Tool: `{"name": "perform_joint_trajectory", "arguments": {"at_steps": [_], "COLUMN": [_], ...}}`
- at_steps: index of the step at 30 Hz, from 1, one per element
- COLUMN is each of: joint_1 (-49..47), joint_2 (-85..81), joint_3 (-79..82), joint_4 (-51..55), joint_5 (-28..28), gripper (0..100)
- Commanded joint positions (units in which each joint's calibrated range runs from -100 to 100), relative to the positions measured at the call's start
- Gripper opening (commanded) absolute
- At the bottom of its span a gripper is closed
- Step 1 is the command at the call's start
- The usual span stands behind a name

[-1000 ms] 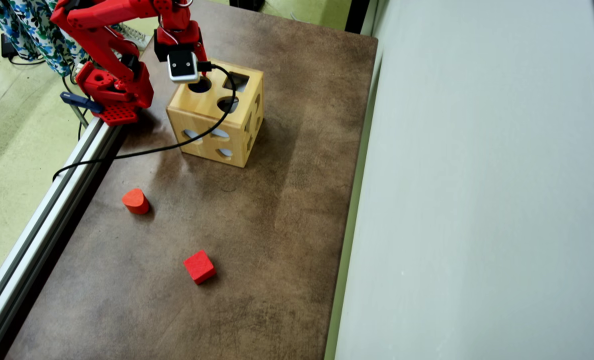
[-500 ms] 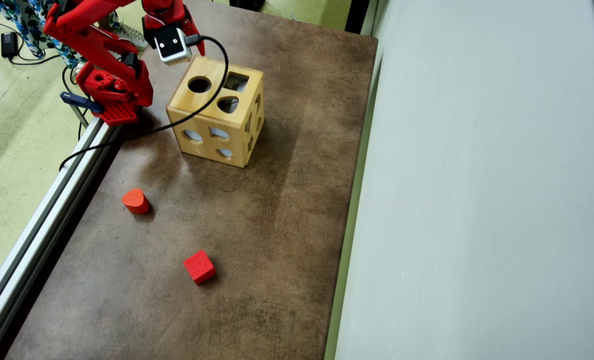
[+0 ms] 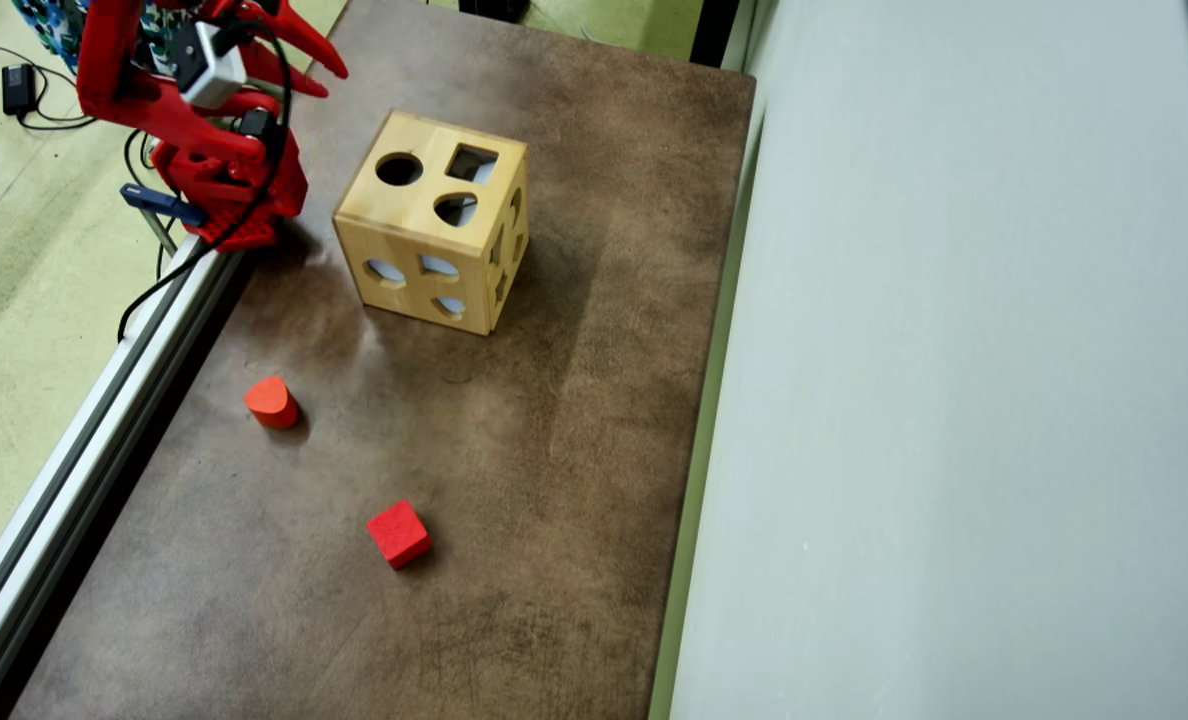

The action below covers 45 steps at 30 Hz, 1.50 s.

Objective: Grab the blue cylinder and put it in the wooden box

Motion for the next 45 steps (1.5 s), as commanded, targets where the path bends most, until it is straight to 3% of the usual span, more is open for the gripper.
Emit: {"name": "perform_joint_trajectory", "arguments": {"at_steps": [1, 18, 23, 45], "joint_1": [0.85, 7.98, 7.98, 7.91], "joint_2": [-4.29, -10.06, -11.25, -14.65], "joint_3": [-1.69, -1.78, -1.78, -1.78], "joint_4": [0.41, 0.49, 0.49, 0.41], "joint_5": [-0.05, 0.10, 0.10, 0.34], "gripper": [13, 13, 0, 3]}}
